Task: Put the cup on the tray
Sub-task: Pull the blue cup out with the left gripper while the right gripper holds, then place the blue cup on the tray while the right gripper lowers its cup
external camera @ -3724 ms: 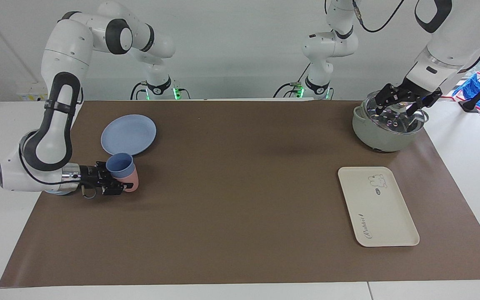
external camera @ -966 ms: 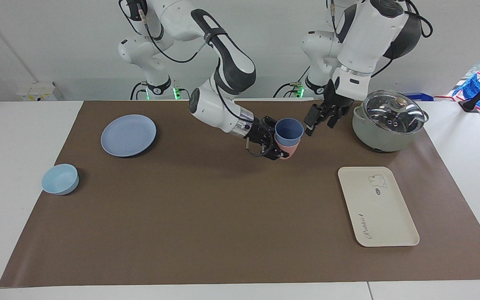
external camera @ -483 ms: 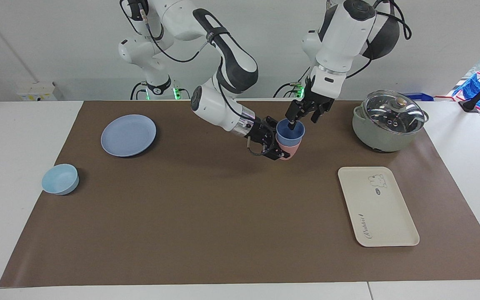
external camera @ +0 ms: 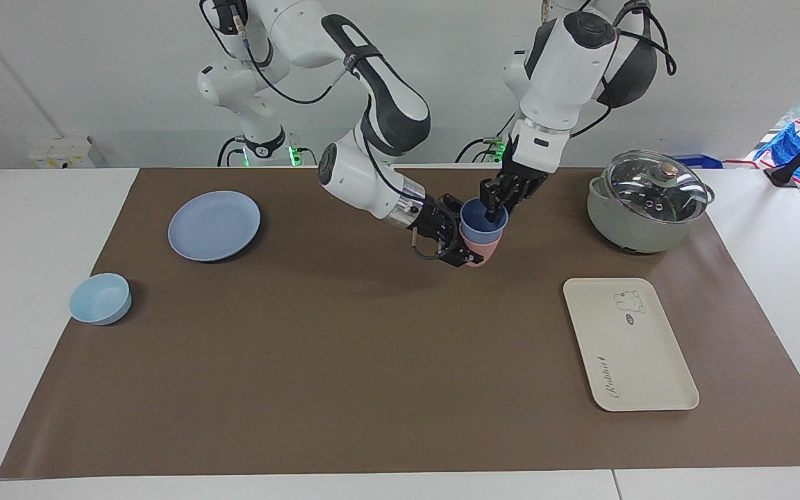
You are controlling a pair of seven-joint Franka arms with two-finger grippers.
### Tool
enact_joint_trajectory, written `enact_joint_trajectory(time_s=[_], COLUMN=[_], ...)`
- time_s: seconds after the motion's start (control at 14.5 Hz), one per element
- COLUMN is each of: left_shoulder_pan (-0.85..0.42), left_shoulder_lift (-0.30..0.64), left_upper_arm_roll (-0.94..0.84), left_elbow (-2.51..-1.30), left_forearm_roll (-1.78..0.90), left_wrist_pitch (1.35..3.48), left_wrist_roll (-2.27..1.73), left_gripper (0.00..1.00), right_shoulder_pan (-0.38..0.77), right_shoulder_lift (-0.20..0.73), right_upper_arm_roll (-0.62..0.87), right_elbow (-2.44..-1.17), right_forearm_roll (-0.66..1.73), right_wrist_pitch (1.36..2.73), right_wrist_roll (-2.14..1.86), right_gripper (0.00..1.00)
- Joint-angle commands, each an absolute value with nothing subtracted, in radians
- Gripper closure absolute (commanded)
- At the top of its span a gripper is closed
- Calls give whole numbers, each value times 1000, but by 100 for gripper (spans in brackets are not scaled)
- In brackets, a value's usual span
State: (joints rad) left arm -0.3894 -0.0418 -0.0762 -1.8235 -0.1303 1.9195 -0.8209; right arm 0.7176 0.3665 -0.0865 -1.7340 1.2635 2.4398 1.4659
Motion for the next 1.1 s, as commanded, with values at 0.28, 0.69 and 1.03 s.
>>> enact_joint_trajectory(time_s=[0.28,0.69,1.03], left_shoulder_pan=[-396,-306,-80], left_shoulder_lift=[-61,-71,-48], left_upper_arm_roll=[-63,-51,-46], left_elbow=[-1744,-1585,-1692], left_forearm_roll=[-161,-181,-181], left_wrist_pitch=[1841,1697,1805], left_wrist_roll=[-857,-838,-545], left_gripper=[100,100,100], right_shoulder_pan=[724,690,473], right_shoulder_lift=[348,347,322], right_upper_arm_roll=[-87,-87,-89], right_elbow=[-1761,-1770,-1804], right_forearm_roll=[1285,1284,1270], right_wrist_pitch=[2462,2438,2183], right_wrist_roll=[1468,1456,1284], right_gripper=[100,100,100])
